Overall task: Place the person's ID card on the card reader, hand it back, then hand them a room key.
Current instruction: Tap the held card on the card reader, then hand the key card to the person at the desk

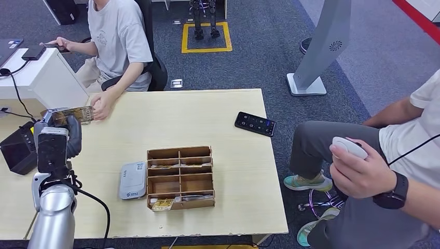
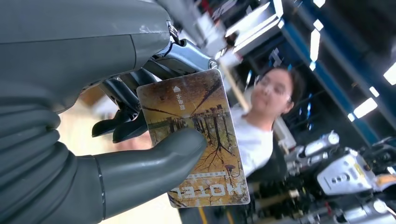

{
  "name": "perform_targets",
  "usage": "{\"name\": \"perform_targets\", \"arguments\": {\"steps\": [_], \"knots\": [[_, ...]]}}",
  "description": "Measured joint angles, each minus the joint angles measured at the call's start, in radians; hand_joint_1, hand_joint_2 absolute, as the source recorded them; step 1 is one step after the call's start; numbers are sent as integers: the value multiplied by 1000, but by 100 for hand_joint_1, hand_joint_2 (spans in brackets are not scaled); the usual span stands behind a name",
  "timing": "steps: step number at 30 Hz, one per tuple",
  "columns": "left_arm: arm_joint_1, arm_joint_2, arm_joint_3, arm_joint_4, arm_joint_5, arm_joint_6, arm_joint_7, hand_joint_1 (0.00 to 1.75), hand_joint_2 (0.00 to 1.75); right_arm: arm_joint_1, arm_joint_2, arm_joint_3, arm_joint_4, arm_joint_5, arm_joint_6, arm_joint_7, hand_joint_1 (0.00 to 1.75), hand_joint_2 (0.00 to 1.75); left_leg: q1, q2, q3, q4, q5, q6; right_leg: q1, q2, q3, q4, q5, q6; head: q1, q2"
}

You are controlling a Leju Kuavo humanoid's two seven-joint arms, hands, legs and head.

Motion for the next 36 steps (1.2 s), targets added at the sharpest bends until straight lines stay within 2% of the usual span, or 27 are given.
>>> {"name": "perform_targets", "arguments": {"steps": [4, 8, 15, 28, 32, 36], "knots": [[-61, 34, -8, 33, -197, 106, -15, 175, 175, -1, -5, 28, 0, 0, 12, 2, 0, 175, 0, 0, 0, 0, 0, 0, 0, 0, 0, 0, 0, 0, 0, 0], [-124, 58, -12, 100, -285, 163, -33, 175, 175, -5, -10, 51, 0, 0, 19, -2, 0, 175, 0, 0, 0, 0, 1, -1, 0, 0, -1, 0, 1, -1, 0, 0], [-184, 59, -22, 185, -313, 195, -38, 175, 175, -8, -17, 77, 0, 0, 26, -14, 0, 175, 0, 0, 0, 0, 1, -1, 0, 0, -1, 0, 1, -1, 0, 0], [-211, 44, -32, 247, -327, 222, -38, 175, 175, -3, -36, 97, 0, 0, 21, -10, 0, 175, 0, 1, -1, 0, 1, -1, 0, 1, -1, 0, 1, -1, 0, 0], [-209, 36, -35, 264, -284, 226, -48, 0, 175, 2, -44, 99, 1, 0, 15, -19, 0, 175, 0, 1, -1, 0, 1, -1, 0, 1, -1, 0, 1, -1, 0, 0], [-198, 29, -35, 266, -237, 225, -56, 0, 175, 2, -45, 101, 3, -1, 14, -27, 0, 175, 0, 1, -1, 0, 1, -1, 0, 1, -1, 0, 1, -1, 0, 0]]}}
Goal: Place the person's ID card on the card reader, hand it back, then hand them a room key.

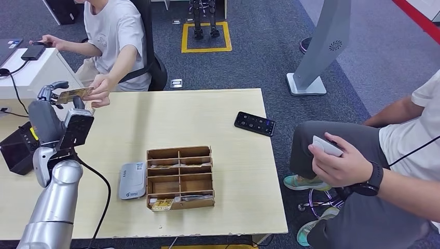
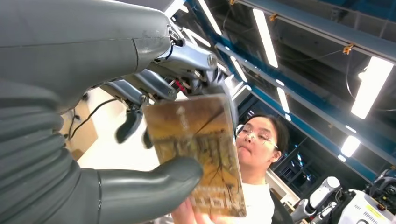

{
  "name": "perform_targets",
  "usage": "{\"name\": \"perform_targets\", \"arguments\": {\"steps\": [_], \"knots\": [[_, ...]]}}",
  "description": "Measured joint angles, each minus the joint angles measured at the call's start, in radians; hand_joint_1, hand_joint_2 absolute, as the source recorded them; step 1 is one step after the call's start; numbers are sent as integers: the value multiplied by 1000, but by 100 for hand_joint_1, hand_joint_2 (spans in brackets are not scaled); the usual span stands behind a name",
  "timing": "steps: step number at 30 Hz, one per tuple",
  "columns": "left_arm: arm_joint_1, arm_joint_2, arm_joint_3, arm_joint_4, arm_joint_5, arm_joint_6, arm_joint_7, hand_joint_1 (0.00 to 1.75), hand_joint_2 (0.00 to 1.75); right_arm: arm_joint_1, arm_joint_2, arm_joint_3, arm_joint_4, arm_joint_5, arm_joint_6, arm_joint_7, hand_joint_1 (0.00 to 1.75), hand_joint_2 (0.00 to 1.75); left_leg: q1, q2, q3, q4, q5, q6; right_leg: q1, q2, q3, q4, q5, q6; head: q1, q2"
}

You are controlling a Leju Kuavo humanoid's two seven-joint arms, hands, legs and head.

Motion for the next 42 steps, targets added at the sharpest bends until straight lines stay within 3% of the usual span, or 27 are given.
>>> {"name": "perform_targets", "arguments": {"steps": [22, 25, 28, 31, 35, 42], "knots": [[9, -17, 0, 5, 50, -12, 26, 0, 175, 4, -6, 2, 5, -1, 0, 16, 0, 175, 0, 0, 0, 0, 0, 0, 0, 0, 0, 0, 0, 0, 0, 0], [13, -19, 0, 2, 88, -56, 29, 0, 175, 4, -6, 2, 5, -2, -1, 16, 0, 175, 0, 0, 0, 0, 0, 0, 0, 0, 0, 0, 0, 0, 0, 0], [57, -16, -14, -54, 133, -177, 11, 0, 175, 5, -7, -1, 5, -6, -1, 10, 0, 175, 0, 1, 0, 0, 0, 0, 0, 1, 0, 0, 0, 0, 0, 0], [155, 12, -80, -186, 102, -285, -36, 0, 175, 12, -12, -9, 5, -16, 2, 12, 0, 175, 0, 2, 0, 0, -1, 1, 0, 2, 0, 0, 0, 0, 0, 0], [275, 64, -227, -347, 17, -320, -68, 0, 175, 18, -24, -30, 5, -43, 3, 18, 0, 175, -1, 2, -1, 0, -2, 2, -1, 2, 0, -1, -1, 2, 0, 0], [308, 131, -457, -438, -155, -285, -64, 0, 175, 17, -38, -57, 4, -61, -6, -18, 0, 175, -1, 2, 0, 0, -2, 2, -1, 1, 0, -1, -1, 2, 0, 0]]}}
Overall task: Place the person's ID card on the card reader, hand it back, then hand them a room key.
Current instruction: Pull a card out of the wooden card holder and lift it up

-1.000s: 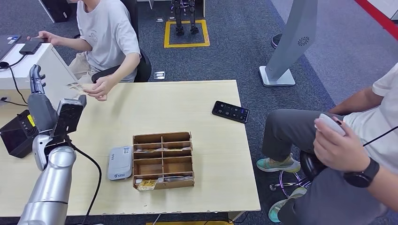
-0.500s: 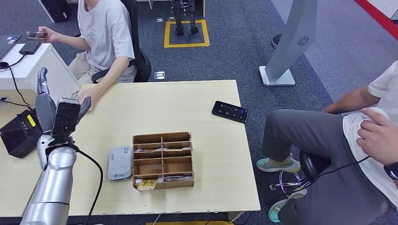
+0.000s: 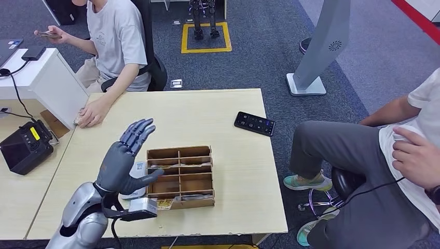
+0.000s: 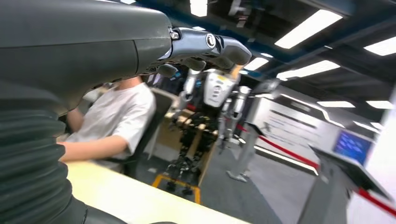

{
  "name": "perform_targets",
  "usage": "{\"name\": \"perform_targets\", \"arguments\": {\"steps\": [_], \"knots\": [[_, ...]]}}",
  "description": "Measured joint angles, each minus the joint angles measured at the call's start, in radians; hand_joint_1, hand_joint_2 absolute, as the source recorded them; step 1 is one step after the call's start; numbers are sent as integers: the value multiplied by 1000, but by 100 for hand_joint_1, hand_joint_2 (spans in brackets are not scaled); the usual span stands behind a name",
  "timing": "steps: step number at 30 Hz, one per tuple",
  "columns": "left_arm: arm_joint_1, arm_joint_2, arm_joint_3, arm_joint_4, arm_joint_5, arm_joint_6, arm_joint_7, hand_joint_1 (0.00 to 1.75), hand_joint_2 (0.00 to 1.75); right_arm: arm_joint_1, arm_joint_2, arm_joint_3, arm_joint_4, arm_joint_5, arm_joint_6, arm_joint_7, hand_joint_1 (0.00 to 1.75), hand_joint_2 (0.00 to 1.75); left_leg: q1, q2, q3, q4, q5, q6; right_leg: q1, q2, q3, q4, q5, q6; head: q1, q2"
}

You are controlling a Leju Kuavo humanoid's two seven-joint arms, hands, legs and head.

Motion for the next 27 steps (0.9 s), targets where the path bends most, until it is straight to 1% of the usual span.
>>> {"name": "perform_targets", "arguments": {"steps": [4, 7, 10, 13, 20, 27], "knots": [[-12, 27, -101, -2, -78, 57, 36, 0, 175, -3, -1, -7, 0, -4, -10, -24, 0, 175, 0, 0, 0, 0, 1, -1, 0, 0, 0, 0, 1, -1, 0, 0], [-18, 45, -140, -2, -83, 96, 61, 0, 175, -4, -1, -7, 0, -1, -11, -5, 0, 175, 0, 0, 0, 0, 1, -1, 0, 0, 0, 0, 1, -1, 0, 0], [-19, 63, -158, -1, -117, 130, 87, 0, 175, -4, -1, -8, 0, 3, -10, 30, 0, 175, 0, 0, 0, 0, 1, -1, 0, 0, 0, 0, 1, -1, 0, 0], [-19, 76, -170, 4, -184, 168, 126, 0, 175, -3, -1, -10, 0, 8, -9, 45, 0, 175, 0, 0, 0, 0, 1, -1, 0, 0, 0, 0, 1, -1, 0, 0], [-39, 80, -191, 64, -343, 208, 213, 0, 175, -4, -1, -14, 0, 14, -11, 20, 0, 175, 0, 0, 0, 0, 1, -1, 0, 0, 0, 0, 1, -1, 0, 0], [-61, 85, -205, 120, -390, 219, 232, 0, 175, -7, -1, -15, 0, 17, -12, 12, 0, 175, 0, 0, 0, 0, 1, -1, 0, 0, 0, 0, 1, -1, 0, 0]]}}
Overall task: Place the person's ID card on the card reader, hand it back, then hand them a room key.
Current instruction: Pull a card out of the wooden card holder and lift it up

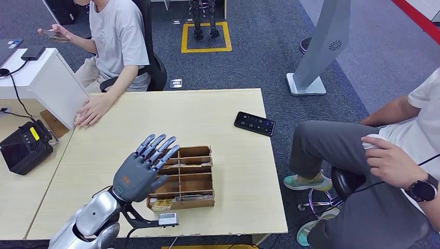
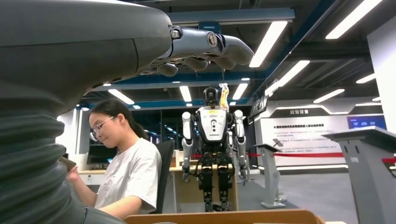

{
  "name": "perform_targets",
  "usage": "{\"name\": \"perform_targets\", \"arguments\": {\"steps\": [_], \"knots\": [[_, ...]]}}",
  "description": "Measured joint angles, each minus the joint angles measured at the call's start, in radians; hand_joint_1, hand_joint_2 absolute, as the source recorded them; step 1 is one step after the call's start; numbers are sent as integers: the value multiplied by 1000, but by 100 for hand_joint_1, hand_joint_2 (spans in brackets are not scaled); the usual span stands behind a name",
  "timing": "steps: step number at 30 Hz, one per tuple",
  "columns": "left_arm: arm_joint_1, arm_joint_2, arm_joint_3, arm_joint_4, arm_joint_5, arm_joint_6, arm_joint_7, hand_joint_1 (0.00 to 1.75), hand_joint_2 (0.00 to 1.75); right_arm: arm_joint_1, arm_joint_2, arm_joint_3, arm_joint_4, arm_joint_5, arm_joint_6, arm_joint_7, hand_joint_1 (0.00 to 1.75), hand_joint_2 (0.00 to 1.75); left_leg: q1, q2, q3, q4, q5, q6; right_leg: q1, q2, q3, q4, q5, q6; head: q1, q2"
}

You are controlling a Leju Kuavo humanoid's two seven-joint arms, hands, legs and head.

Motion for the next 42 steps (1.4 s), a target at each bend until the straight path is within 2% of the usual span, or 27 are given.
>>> {"name": "perform_targets", "arguments": {"steps": [21, 42], "knots": [[-31, 2, -10, 120, 17, -60, 36, 0, 175, -4, 6, 0, 1, 5, -3, 14, 0, 175, 0, 0, 0, 0, 0, 0, 0, 0, 0, 0, 0, 0, 0, 0], [-31, 0, -10, 130, 76, -100, 33, 0, 175, -4, 9, 0, 1, 7, 0, 13, 0, 175, 0, 0, 0, 0, 0, 0, 0, 0, 0, 0, 0, 0, 0, 0]]}}
